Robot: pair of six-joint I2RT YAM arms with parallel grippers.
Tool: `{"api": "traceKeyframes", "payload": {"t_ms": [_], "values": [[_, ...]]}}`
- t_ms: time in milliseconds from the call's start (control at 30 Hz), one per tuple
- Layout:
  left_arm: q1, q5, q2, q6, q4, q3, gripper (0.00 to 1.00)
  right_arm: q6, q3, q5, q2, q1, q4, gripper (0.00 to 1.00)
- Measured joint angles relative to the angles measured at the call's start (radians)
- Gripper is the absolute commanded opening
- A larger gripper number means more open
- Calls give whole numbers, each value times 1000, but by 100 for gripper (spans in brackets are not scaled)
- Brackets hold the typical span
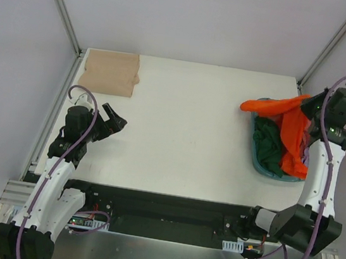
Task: Fold and stack the t-shirts
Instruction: Grab crumpled tshirt from bin with the right arm, then move the tshirt to the center of the board
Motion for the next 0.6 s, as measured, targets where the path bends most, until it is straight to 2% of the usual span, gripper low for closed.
{"api": "traceKeyframes", "payload": {"t_ms": [200,400,467,600], "values": [[0,18,-8,0,3,-4,99,42,297,-202,-24,47,90,1],[0,35,-22,0,4,-11,99,-42,750,-309,101,387,69,1],[0,42,-22,0,4,-11,99,-39,827,-357,122,481,83,1],[0,56,-21,-5,4,-11,99,-46,846,-394,126,645,110,1]]}}
